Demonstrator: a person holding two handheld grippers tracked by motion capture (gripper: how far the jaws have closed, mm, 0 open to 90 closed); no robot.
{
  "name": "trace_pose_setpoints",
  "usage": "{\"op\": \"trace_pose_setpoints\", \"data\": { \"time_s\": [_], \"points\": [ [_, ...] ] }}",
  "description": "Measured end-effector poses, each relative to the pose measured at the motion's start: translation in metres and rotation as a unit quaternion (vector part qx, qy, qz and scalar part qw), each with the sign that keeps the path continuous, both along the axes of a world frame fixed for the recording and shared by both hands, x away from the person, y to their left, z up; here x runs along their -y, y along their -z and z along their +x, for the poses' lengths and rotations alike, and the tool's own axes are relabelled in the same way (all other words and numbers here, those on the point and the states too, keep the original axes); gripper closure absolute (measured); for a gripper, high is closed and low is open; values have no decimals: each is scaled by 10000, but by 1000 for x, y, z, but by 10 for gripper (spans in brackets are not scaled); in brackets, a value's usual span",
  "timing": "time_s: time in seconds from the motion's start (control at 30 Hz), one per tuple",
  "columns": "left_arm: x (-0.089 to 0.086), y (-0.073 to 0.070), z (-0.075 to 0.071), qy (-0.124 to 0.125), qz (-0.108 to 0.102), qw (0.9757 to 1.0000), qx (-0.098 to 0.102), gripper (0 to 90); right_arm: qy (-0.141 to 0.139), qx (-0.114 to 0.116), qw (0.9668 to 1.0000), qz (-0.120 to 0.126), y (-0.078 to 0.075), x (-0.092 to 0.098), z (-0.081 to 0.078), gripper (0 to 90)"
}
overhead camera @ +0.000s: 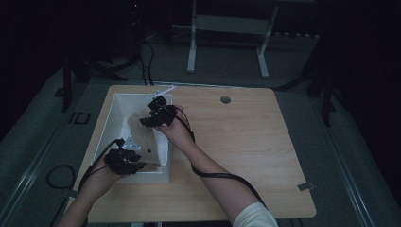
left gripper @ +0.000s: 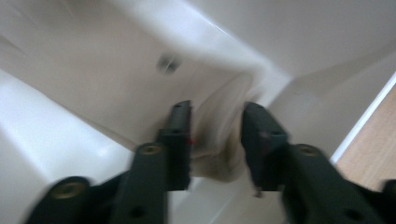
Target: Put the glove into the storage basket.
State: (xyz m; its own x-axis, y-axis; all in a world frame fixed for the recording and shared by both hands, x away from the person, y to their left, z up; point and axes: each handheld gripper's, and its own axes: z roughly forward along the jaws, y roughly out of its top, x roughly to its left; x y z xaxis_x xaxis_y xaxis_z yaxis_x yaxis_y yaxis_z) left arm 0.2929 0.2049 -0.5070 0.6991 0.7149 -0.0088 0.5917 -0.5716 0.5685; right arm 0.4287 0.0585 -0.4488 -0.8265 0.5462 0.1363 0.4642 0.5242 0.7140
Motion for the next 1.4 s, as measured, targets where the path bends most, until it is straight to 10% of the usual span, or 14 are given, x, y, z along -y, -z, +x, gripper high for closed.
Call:
{"op": "trace_pose_setpoints", "data": {
  "time_s": [0.3, 0.43, 0.73, 1.4],
  "points": [
    [-1, -7, -1, -693, -378, 9966, 255, 280, -25, -31, 9998, 196, -8, 17, 3, 296],
    [-1, -23, -4, -1139, -638, 9890, 690, 160, -162, -44, 9985, 521, -15, 31, 0, 201],
    [0, -41, -11, -1278, -1589, 9732, 1061, 141, -184, 181, 9971, 717, -23, 63, -6, 163],
    [81, -72, -27, -431, -1770, 9738, 1361, 142, -71, 361, 9977, 575, -22, 152, -23, 164]
  ]
}}
